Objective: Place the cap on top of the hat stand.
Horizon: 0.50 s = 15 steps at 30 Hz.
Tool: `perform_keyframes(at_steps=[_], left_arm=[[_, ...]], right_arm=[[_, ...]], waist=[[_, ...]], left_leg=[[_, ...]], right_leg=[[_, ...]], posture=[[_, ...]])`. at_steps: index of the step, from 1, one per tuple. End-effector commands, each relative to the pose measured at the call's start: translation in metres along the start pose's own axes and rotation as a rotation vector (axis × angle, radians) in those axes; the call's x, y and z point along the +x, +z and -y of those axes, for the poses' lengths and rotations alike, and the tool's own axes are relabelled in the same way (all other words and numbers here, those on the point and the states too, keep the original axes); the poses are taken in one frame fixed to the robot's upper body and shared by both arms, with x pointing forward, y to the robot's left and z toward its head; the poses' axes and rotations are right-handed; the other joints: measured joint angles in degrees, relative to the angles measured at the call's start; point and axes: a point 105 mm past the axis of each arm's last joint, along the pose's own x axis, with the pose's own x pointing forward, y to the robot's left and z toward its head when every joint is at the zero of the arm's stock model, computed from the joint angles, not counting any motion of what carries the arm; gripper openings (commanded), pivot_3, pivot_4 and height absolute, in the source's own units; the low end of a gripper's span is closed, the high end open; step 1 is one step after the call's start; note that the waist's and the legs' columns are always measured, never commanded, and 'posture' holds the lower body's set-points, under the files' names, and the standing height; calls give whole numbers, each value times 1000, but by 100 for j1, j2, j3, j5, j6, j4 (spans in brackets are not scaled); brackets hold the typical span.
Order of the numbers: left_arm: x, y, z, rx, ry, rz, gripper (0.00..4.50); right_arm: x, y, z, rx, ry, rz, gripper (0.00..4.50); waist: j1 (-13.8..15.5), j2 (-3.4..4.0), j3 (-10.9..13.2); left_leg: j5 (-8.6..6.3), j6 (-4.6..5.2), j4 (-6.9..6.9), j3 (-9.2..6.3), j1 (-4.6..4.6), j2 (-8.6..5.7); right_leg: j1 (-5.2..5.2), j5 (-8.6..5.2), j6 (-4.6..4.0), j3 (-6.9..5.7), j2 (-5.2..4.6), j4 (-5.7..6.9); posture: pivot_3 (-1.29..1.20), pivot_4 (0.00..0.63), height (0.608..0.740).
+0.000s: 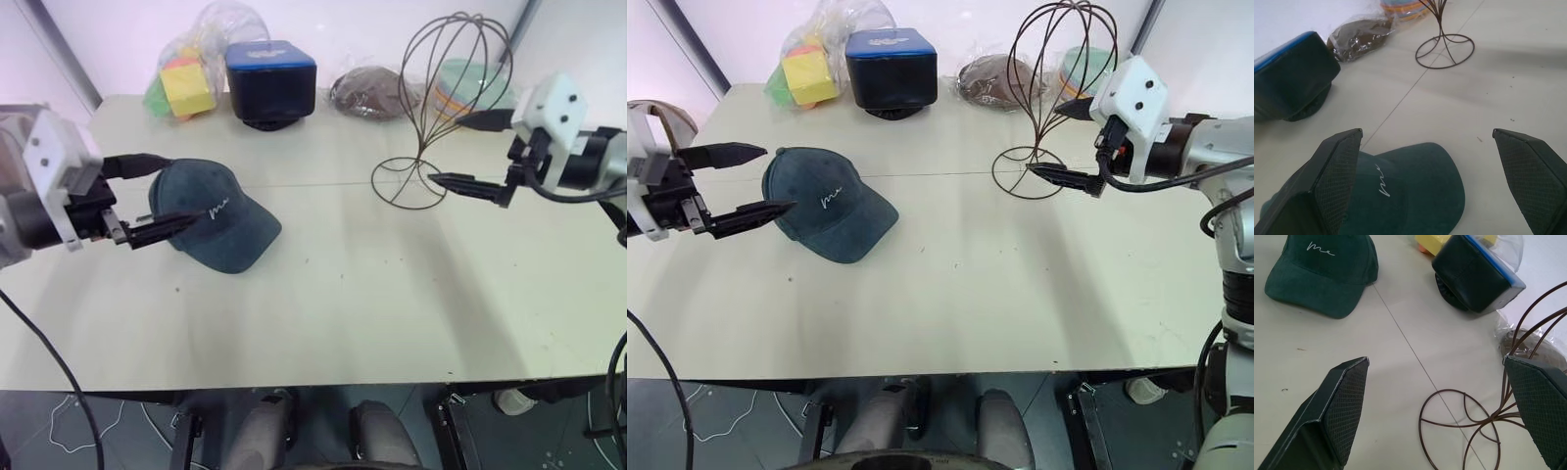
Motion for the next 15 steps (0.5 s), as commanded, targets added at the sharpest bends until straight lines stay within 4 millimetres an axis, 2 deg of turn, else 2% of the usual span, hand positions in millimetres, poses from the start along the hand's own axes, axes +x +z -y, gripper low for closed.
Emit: perform_keyframes(at_steps=[1,15], left_arm=[[-6,15,0,58,15,34,4490],[-2,18,0,61,12,48,4490]], right_arm=[[-3,14,5,-51,-18,38,4500],[-3,14,4,-51,-17,39,4500]], waist=[[2,0,0],[2,0,0]], left_leg=[[0,0,0,0,0,0],[0,0,0,0,0,0]], right_leg=[[0,0,0,0,0,0],[0,0,0,0,0,-1]], posture=[[0,150,740],[0,150,740]])
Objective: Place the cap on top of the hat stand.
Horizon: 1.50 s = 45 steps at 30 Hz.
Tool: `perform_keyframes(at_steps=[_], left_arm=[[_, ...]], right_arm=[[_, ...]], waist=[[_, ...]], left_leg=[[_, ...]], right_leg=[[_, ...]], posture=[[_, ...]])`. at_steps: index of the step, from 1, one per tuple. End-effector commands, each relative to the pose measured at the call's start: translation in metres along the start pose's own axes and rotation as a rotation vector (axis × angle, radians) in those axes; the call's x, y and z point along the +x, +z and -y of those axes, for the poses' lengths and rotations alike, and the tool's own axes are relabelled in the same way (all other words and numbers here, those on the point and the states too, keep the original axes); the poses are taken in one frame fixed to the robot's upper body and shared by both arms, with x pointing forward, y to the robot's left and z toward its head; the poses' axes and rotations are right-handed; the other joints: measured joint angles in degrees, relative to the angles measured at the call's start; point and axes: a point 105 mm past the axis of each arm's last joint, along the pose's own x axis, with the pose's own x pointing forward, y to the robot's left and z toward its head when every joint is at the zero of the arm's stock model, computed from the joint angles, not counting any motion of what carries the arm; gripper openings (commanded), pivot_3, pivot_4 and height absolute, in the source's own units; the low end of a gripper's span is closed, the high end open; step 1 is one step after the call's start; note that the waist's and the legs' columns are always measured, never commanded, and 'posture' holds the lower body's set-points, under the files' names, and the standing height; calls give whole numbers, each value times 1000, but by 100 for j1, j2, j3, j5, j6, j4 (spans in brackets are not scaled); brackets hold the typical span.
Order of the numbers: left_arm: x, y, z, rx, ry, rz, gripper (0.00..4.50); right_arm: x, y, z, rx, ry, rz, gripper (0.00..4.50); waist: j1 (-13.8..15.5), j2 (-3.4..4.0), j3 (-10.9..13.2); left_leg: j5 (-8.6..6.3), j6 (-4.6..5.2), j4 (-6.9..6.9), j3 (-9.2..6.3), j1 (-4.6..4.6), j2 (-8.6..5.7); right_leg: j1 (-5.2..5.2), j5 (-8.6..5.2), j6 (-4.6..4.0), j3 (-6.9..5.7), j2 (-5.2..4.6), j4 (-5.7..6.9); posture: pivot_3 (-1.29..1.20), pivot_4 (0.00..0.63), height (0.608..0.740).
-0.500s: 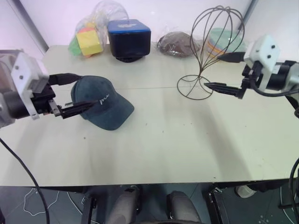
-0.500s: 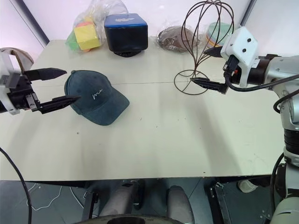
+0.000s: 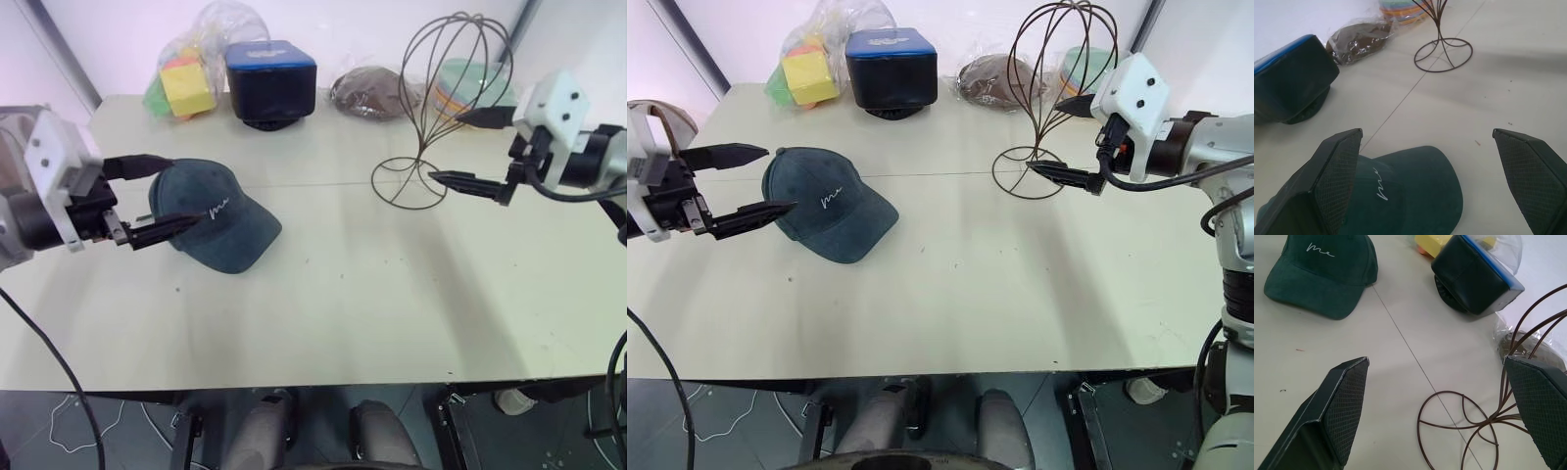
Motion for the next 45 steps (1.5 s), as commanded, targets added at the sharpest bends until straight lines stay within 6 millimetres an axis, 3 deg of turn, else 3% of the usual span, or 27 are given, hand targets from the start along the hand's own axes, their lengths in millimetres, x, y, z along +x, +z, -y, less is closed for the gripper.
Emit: perform_keyframes(at_steps=[1,28,34,45], left_arm=[[-3,16,-1,65,13,33,4490],[5,13,3,98,-12,3,4490],[35,-5,22,204,-13,-48,4490],[80,-48,45,436,231,-159,4490]], right_arm=[[-3,14,3,-47,-17,36,4500],[-4,14,4,-53,-28,27,4500],[-2,12,1,-46,-26,31,4500],[1,7,-9,-16,-14,33,4500]], waist=[[0,0,0],[1,0,0],[7,0,0],[15,-9,6]], left_leg=[[0,0,0,0,0,0],[0,0,0,0,0,0],[0,0,0,1,1,0],[0,1,2,3,0,-1]], right_leg=[[0,0,0,0,0,0],[0,0,0,0,0,0],[3,0,0,0,0,0],[3,1,1,0,2,0]], posture=[[0,150,740],[0,150,740],[0,150,740],[0,150,740]])
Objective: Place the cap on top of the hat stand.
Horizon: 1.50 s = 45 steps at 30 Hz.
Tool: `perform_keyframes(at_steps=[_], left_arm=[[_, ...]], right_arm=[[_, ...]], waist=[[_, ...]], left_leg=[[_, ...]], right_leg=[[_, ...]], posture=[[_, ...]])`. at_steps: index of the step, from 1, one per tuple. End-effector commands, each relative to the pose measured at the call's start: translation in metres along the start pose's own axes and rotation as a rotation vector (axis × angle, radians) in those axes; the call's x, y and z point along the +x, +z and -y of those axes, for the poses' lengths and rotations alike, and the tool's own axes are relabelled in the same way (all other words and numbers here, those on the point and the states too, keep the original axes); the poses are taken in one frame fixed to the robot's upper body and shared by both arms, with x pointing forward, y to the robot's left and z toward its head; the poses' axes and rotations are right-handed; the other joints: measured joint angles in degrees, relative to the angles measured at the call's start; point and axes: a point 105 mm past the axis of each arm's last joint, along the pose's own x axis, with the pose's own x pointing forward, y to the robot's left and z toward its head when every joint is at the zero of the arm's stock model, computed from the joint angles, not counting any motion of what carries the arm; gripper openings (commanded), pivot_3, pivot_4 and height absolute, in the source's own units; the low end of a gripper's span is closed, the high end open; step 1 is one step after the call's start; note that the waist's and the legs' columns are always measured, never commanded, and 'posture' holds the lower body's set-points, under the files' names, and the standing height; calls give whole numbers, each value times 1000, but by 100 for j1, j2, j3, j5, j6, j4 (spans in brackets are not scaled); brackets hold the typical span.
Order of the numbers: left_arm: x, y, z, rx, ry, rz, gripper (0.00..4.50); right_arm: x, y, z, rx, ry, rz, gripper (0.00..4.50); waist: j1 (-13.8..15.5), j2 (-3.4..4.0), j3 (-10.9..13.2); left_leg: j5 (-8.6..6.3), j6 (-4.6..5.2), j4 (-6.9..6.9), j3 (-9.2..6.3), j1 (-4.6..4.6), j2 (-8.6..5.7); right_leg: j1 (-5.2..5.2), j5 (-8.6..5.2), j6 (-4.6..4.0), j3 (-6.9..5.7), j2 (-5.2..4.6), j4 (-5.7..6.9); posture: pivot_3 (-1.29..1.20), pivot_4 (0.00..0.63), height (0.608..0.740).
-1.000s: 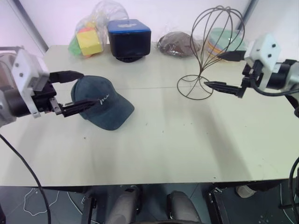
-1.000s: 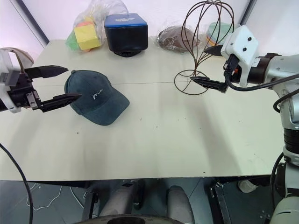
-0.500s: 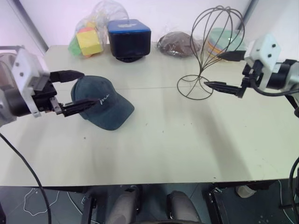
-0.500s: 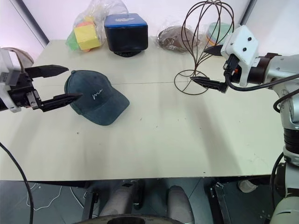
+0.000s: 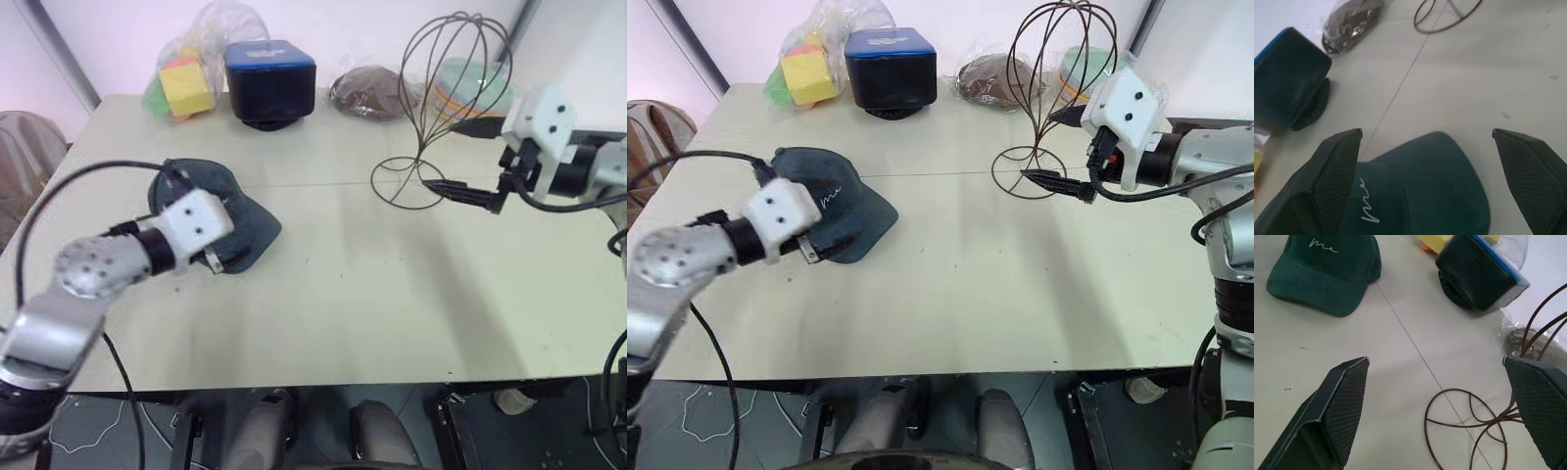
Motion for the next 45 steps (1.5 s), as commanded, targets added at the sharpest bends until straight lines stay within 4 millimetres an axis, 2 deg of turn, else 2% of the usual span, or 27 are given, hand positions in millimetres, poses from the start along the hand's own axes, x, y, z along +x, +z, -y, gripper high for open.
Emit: perform_keyframes(at_steps=[1,4,11,23,29,34,40,45], left_arm=[[4,1,4,132,116,-20,4490],[6,-9,13,180,149,-56,4490],[2,-24,44,221,93,-99,4490],[-2,-44,67,299,37,-156,4490],[-5,-62,69,311,55,-245,4490],[-4,-70,59,310,121,-291,4490],[8,-74,53,284,194,-297,4490],[15,-85,54,255,223,-324,4490]], right_arm=[[-3,14,0,-34,-15,44,4500],[-1,15,-1,-31,-11,47,4500],[2,16,-3,-26,-4,55,4500],[5,19,-7,-17,12,62,4500],[6,20,-7,-22,20,60,4500],[6,21,-6,-28,23,60,4500],[6,22,-5,-32,18,63,4500],[5,23,-5,-36,9,61,4500]], waist=[[3,0,0],[3,-1,1],[8,-1,1],[14,-1,1],[15,-1,1],[19,-1,0],[18,-1,0],[28,0,0]], left_leg=[[0,0,0,0,1,0],[0,0,-1,0,1,0],[0,0,0,0,1,0],[-2,2,-1,-1,1,-3],[-2,3,-1,-1,1,-2],[-3,3,-1,-1,1,-3],[-3,3,1,-2,1,-3],[-3,3,2,-3,3,-4]], right_leg=[[1,0,0,0,0,0],[0,0,0,0,0,0],[1,0,0,-1,0,0],[2,0,0,-3,-5,-1],[1,0,0,-3,-4,-1],[2,0,0,-4,-4,-1],[2,0,1,-6,-4,-1],[5,1,1,-8,-4,1]], posture=[[0,150,740],[0,150,740],[0,150,740],[0,150,740],[0,150,740],[0,150,740],[0,150,740],[0,150,740]])
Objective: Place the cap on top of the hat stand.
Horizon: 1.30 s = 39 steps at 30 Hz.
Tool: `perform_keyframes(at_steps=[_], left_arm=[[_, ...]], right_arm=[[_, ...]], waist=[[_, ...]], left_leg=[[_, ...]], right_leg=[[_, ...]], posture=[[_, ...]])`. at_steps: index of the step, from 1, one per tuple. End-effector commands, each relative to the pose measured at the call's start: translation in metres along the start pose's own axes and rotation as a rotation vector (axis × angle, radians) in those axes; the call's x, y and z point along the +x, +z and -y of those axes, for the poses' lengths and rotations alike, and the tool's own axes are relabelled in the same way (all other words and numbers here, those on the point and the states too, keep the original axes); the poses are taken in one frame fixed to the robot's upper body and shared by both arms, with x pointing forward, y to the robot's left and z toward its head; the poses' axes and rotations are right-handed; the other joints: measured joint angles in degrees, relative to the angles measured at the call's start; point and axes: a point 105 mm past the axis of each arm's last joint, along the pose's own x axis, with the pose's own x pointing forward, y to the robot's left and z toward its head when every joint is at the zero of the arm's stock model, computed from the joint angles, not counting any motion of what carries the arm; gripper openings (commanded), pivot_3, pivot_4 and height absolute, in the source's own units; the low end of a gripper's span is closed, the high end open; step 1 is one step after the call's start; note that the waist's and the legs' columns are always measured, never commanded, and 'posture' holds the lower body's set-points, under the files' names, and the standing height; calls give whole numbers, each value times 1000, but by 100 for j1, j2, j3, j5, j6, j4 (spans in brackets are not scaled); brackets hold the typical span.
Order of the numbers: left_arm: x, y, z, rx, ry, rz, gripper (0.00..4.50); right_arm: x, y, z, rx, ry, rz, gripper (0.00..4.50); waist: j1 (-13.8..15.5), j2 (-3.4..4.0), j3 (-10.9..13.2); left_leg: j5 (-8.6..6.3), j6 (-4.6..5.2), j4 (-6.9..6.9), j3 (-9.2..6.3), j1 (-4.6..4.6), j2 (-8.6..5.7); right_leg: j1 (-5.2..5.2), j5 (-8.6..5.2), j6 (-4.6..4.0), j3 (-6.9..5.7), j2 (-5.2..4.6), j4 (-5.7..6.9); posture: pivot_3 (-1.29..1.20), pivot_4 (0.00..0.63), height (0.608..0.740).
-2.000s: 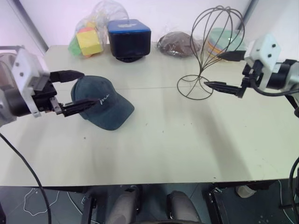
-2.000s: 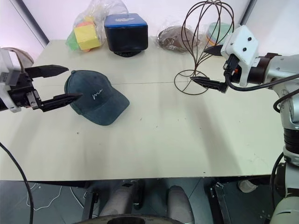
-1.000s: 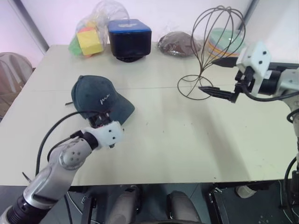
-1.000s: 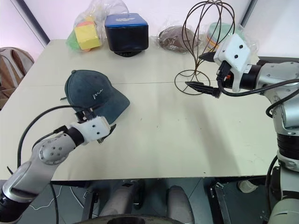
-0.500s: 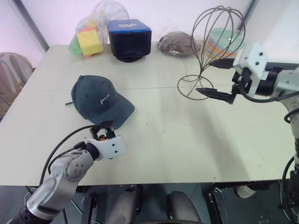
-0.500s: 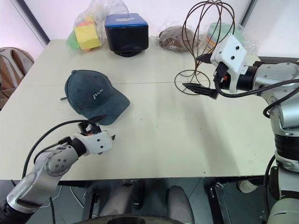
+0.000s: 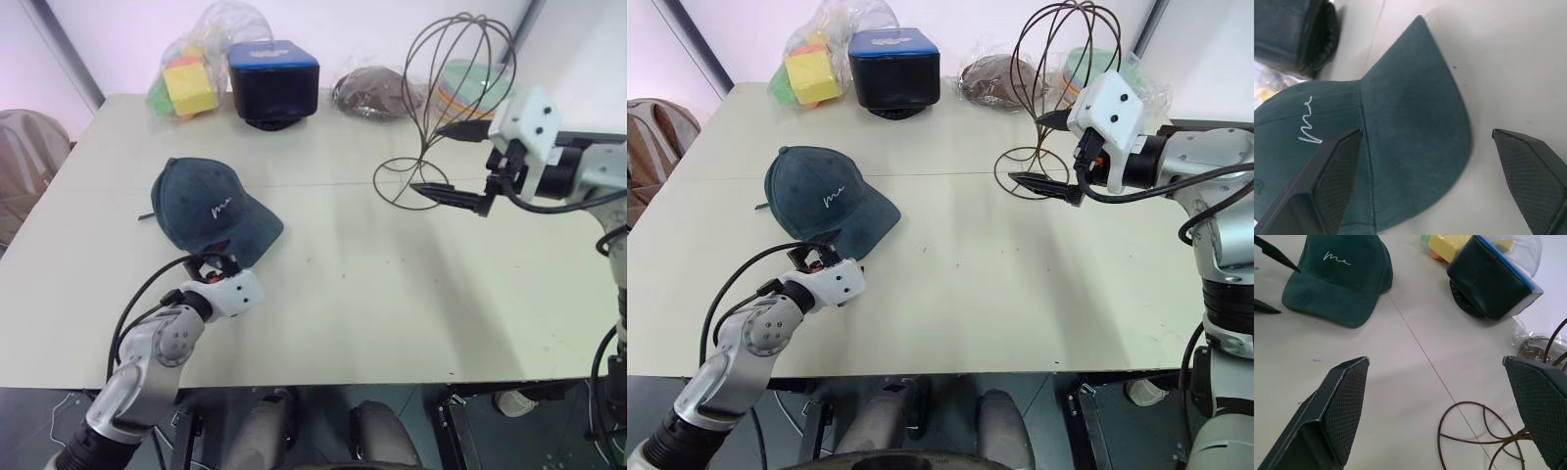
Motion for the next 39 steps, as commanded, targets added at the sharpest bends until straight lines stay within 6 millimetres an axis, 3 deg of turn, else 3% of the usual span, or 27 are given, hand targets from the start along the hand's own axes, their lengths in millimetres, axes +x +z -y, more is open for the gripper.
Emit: perform_keyframes(at_steps=[1,19,24,28,36,39], left_arm=[[5,-13,1,4,34,-53,4490],[8,-54,25,-7,121,-156,4490],[5,-61,34,-8,126,-168,2034],[1,-66,35,12,153,-163,23],[-5,-67,29,51,225,-139,23],[-7,-63,17,75,294,-107,23]], right_arm=[[-4,16,3,-52,-19,35,4500],[-8,19,9,-70,-38,26,4500],[-8,20,10,-76,-39,25,4500],[-9,20,11,-77,-38,23,4500],[-9,20,10,-77,-35,21,4500],[-8,21,10,-77,-34,23,4500]], waist=[[6,0,0],[99,36,-22],[50,42,-26],[60,106,-67],[47,117,-74],[32,116,-74]], left_leg=[[0,0,1,0,0,0],[0,0,3,0,15,1],[-1,0,0,2,15,2],[-1,0,-2,3,17,2],[-1,0,-5,4,25,3],[-1,0,-8,4,24,3]], right_leg=[[1,0,0,0,0,0],[3,0,0,2,0,2],[6,0,0,5,1,4],[10,0,0,5,1,5],[16,0,0,6,2,5],[14,0,-1,7,2,5]], posture=[[0,150,740],[0,150,740],[0,150,740],[0,150,740],[0,150,740],[0,150,740]])
